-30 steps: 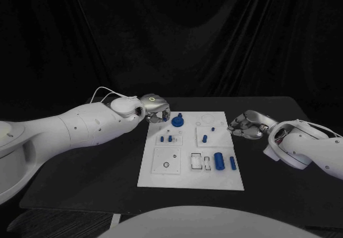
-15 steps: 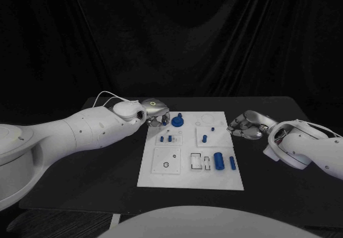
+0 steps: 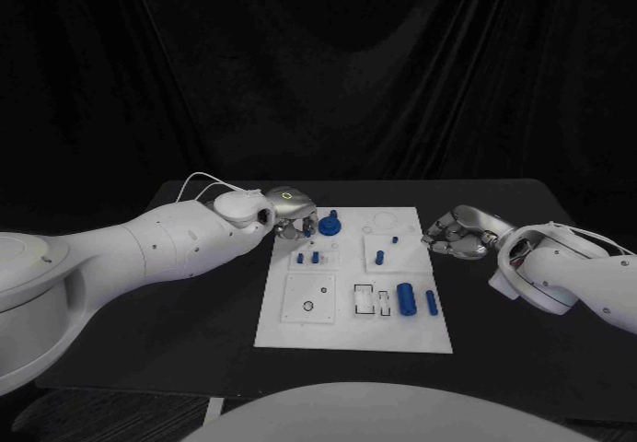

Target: Assemble the parts on the task board

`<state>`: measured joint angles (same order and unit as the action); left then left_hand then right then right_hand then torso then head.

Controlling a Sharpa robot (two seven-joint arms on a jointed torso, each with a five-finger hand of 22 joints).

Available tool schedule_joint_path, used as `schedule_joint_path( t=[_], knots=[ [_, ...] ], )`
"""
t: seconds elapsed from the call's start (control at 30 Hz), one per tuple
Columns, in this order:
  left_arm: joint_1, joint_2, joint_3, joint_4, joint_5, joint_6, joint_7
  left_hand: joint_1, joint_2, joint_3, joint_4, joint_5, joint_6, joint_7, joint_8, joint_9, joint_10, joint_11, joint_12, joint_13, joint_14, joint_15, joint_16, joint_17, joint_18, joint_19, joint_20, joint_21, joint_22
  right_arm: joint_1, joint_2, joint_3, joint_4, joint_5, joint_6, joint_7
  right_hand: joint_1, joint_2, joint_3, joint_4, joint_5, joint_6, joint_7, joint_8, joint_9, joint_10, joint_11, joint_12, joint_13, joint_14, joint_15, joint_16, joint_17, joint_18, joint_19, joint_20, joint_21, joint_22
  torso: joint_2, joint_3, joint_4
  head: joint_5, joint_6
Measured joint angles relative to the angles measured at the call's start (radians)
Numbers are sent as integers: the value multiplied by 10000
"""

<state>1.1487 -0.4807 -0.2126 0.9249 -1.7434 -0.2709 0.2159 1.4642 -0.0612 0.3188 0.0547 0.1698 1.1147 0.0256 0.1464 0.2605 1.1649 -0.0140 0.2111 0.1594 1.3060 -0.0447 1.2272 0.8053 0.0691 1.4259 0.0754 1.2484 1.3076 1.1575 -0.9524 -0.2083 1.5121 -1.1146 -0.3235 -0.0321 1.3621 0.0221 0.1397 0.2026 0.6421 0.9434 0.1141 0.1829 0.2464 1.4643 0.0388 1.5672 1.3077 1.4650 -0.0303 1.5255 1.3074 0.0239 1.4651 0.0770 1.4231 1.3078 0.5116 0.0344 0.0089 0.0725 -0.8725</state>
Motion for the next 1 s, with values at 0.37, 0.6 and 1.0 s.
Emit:
schedule_joint_path(
  t=[0.37, 0.6, 1.0],
  knots=[
    [-34, 66, 0, 22, 0, 116, -10, 3, -4, 0, 0, 0, 0, 2, -38, 123, 0, 0, -40, -8, -35, -35, -45, -34, -2, -36, -36, -59, -1, -1, 8, 0, -2, 0, 15, -6, 0, 0, 0, 0, 0, 0, 0, 0, -1, 0, 0, 0, -1, 0, 0, 0, 0, -1, 0, 0, 0, -1, 1, 1, 1, -18, 0],
    [-78, 159, 0, -6, 0, 195, -18, 4, -4, -1, 0, -1, 3, 5, -75, 124, 0, 0, -40, -9, -35, -35, -45, -55, -1, -36, -36, -59, -1, -2, 8, 0, -2, 0, 20, -9, 0, 0, 0, 0, 0, 0, 0, 0, -1, 0, 0, 0, -1, 0, 0, 0, 0, -1, 0, 0, 0, -2, 0, 3, 1, -29, 0],
    [-180, 253, 0, -109, -1, 325, -31, 16, -17, -1, 0, -2, 21, 22, -140, 125, -1, 0, -107, -8, -71, 1, -80, -114, -1, -73, 1, -99, -1, -3, 0, 0, 11, 0, 26, -15, 0, 0, 0, 0, 0, 0, 0, 0, -2, 0, 0, 0, -2, 0, 0, 0, 0, -1, 0, 0, 0, -2, -3, 2, 0, -23, 0]
  ],
)
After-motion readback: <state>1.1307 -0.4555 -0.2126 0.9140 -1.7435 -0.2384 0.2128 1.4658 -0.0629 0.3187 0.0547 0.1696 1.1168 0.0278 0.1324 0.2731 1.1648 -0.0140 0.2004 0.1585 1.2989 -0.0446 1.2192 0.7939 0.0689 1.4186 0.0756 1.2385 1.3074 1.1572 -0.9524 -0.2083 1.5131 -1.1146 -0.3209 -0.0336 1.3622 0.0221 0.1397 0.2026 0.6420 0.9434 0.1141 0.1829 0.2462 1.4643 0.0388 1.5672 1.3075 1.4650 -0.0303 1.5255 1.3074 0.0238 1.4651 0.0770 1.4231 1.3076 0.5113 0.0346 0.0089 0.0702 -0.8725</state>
